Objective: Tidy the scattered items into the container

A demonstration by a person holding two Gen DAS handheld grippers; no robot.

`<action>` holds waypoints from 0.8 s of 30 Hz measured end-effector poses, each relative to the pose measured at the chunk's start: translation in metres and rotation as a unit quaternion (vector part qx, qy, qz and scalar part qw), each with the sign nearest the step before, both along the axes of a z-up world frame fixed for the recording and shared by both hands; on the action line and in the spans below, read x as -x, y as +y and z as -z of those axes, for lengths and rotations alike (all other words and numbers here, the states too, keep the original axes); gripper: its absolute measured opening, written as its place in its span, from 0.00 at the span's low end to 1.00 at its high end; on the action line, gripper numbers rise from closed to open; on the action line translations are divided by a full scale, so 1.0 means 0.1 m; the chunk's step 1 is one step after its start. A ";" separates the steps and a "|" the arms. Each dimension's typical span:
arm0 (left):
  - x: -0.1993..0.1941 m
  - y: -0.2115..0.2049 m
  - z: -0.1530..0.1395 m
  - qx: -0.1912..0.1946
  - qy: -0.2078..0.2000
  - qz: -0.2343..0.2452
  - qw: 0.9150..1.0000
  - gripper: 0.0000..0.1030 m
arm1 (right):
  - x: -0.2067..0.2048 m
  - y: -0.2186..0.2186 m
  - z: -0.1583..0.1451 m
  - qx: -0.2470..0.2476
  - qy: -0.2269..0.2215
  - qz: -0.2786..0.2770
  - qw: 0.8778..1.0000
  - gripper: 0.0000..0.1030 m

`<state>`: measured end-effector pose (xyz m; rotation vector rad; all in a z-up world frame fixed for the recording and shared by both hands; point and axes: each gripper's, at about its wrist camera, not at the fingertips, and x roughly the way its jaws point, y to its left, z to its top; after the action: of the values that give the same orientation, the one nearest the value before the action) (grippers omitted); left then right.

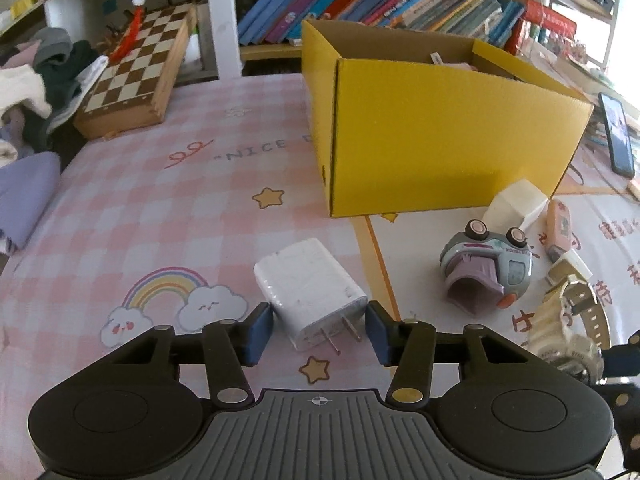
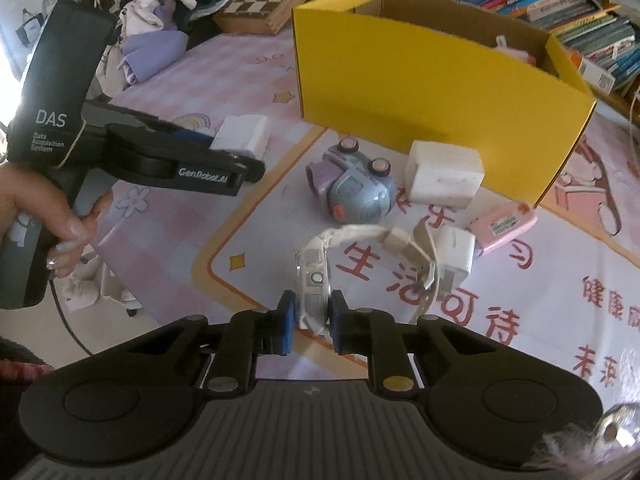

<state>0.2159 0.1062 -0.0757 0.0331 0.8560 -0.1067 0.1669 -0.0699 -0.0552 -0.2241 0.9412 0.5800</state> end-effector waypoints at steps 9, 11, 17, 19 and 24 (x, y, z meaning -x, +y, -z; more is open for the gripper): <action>0.13 0.11 -0.16 0.021 -0.022 -0.021 0.999 0.48 | 0.08 -0.15 -0.15 -0.018 -0.033 0.033 0.999 0.16; 0.16 0.10 -0.20 0.022 -0.027 -0.018 0.999 0.48 | 0.10 -0.17 -0.18 -0.019 -0.038 0.035 0.998 0.16; 0.23 0.04 -0.30 0.023 -0.048 -0.005 0.999 0.48 | 0.17 -0.20 -0.28 -0.029 -0.061 0.046 0.997 0.16; 0.26 0.03 -0.33 0.023 -0.053 -0.003 0.998 0.48 | 0.18 -0.24 -0.31 -0.034 -0.065 0.055 0.996 0.16; 0.30 0.03 -0.38 0.028 -0.061 -0.002 0.998 0.48 | 0.20 -0.33 -0.37 -0.044 -0.072 0.077 0.993 0.16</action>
<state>0.1855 0.1096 -0.0382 -0.0149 0.7306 -0.1247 0.1466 -0.1028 -0.0179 -0.1115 0.7843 0.4549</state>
